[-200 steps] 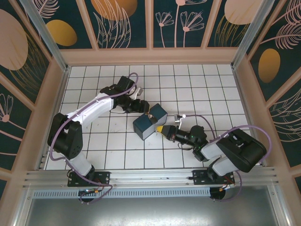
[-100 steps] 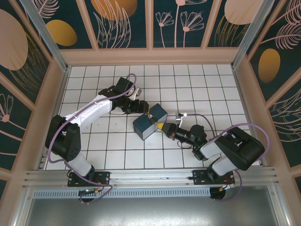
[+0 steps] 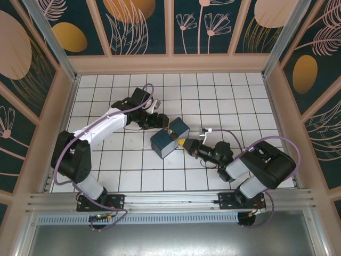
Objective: Unlock a padlock with a key
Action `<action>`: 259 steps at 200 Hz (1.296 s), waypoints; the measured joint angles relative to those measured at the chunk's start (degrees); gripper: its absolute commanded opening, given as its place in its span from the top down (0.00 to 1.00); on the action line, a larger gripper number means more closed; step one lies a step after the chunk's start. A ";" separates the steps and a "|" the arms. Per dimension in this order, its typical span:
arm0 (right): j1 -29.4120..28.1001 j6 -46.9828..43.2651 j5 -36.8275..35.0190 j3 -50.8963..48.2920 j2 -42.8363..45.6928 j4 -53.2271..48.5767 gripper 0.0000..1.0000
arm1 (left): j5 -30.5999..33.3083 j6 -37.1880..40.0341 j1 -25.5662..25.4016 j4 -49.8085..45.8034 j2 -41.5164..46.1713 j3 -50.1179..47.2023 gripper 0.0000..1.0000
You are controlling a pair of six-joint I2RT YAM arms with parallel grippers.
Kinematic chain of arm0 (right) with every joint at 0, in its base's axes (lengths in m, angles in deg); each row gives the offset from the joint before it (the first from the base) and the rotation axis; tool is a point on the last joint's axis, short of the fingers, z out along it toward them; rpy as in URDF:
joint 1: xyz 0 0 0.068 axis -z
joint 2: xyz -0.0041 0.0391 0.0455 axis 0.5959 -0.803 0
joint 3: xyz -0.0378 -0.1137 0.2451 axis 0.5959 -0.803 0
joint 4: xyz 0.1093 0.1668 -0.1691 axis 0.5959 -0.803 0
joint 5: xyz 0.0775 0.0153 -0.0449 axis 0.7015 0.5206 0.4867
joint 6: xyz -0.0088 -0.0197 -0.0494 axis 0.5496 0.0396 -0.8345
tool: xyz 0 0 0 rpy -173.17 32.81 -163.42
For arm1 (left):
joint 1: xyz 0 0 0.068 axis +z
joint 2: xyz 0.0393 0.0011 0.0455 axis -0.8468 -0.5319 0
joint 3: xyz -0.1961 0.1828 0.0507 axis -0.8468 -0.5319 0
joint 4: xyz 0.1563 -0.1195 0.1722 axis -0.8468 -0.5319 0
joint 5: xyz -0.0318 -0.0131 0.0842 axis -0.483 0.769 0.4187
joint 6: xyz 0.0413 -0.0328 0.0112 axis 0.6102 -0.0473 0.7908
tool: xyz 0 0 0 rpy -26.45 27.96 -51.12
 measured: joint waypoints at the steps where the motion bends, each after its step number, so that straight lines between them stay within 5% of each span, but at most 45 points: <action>1: 0.00 -0.02 -0.07 0.00 -0.04 0.04 1.00 | 0.00 0.00 -0.02 0.00 0.00 0.00 0.33; 189: 0.33 2.71 -0.17 2.95 -3.26 0.98 1.00 | -1.36 -0.74 -1.68 1.97 0.37 -1.73 0.46; 259: 2.32 -4.42 4.00 6.60 1.16 -10.54 0.99 | -0.46 0.76 -1.62 2.38 0.48 -1.92 0.49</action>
